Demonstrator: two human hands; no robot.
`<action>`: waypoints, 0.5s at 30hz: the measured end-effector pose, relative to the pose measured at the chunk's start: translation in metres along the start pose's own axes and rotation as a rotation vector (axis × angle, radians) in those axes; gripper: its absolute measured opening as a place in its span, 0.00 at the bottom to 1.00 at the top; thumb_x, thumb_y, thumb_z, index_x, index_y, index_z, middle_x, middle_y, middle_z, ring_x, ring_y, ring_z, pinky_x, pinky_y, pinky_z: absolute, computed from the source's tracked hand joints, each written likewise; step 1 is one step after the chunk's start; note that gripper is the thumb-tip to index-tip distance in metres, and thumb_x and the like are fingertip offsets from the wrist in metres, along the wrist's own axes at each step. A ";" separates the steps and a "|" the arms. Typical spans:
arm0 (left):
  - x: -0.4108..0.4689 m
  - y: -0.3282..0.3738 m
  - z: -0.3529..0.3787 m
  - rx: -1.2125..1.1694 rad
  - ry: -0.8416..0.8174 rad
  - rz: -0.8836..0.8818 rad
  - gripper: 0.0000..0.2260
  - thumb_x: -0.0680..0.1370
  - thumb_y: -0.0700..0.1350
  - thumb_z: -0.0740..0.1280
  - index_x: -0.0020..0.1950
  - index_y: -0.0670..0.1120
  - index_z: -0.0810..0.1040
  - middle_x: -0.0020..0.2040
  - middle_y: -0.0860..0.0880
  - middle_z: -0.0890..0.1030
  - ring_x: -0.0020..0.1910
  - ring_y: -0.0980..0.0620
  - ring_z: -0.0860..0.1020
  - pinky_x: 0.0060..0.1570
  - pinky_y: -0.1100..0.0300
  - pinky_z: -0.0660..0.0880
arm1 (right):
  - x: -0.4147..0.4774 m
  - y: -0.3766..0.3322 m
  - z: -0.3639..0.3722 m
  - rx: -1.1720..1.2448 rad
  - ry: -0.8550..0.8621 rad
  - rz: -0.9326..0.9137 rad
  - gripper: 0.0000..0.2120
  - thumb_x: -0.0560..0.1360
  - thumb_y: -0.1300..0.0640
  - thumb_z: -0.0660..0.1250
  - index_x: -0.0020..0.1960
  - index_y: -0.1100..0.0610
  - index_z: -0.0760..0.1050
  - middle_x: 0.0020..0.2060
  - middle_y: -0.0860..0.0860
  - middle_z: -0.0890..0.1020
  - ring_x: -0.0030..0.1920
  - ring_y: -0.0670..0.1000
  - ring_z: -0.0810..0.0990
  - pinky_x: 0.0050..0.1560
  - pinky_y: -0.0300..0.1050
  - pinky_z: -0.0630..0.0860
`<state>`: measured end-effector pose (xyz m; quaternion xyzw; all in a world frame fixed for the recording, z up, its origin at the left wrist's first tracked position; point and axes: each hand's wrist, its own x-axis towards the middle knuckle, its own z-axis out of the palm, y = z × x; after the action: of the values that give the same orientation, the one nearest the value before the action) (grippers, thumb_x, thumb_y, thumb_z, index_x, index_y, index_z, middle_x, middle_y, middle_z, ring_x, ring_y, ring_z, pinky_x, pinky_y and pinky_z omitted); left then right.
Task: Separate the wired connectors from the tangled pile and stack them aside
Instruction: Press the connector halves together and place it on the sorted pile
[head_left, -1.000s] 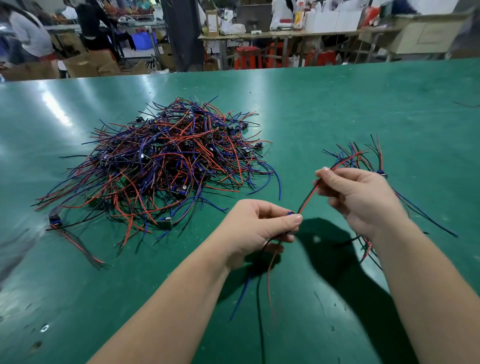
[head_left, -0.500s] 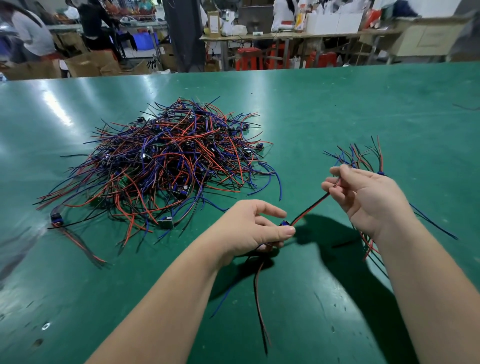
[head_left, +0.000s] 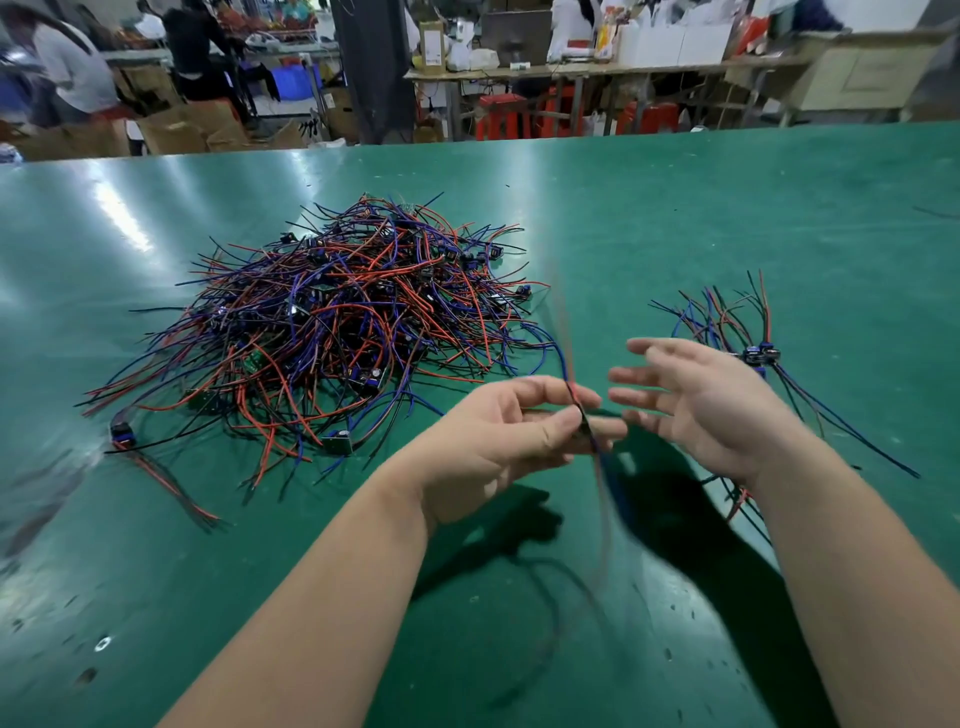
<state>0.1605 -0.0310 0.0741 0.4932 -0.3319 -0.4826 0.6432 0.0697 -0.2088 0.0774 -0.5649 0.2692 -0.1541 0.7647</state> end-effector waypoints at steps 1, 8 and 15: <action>0.001 0.001 0.000 -0.099 0.035 0.027 0.08 0.71 0.45 0.66 0.49 0.48 0.73 0.46 0.47 0.85 0.46 0.53 0.83 0.51 0.60 0.74 | -0.002 0.003 0.004 -0.069 -0.037 -0.027 0.03 0.78 0.62 0.63 0.51 0.57 0.74 0.45 0.60 0.80 0.38 0.53 0.80 0.39 0.43 0.76; 0.008 0.001 0.003 -0.201 0.404 0.132 0.08 0.62 0.52 0.71 0.38 0.52 0.80 0.38 0.55 0.82 0.38 0.59 0.79 0.45 0.59 0.71 | -0.017 0.020 0.038 -0.010 -0.272 -0.279 0.16 0.58 0.59 0.74 0.45 0.55 0.79 0.32 0.52 0.81 0.31 0.48 0.78 0.32 0.35 0.72; 0.009 -0.009 0.011 0.079 0.394 0.309 0.11 0.63 0.45 0.74 0.40 0.47 0.74 0.31 0.56 0.79 0.31 0.62 0.75 0.36 0.68 0.71 | -0.017 0.012 0.042 0.281 -0.163 -0.179 0.03 0.63 0.59 0.69 0.34 0.56 0.82 0.29 0.51 0.81 0.29 0.46 0.78 0.32 0.33 0.74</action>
<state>0.1504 -0.0433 0.0682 0.5458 -0.2901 -0.2597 0.7419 0.0796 -0.1634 0.0790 -0.4847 0.1305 -0.2114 0.8387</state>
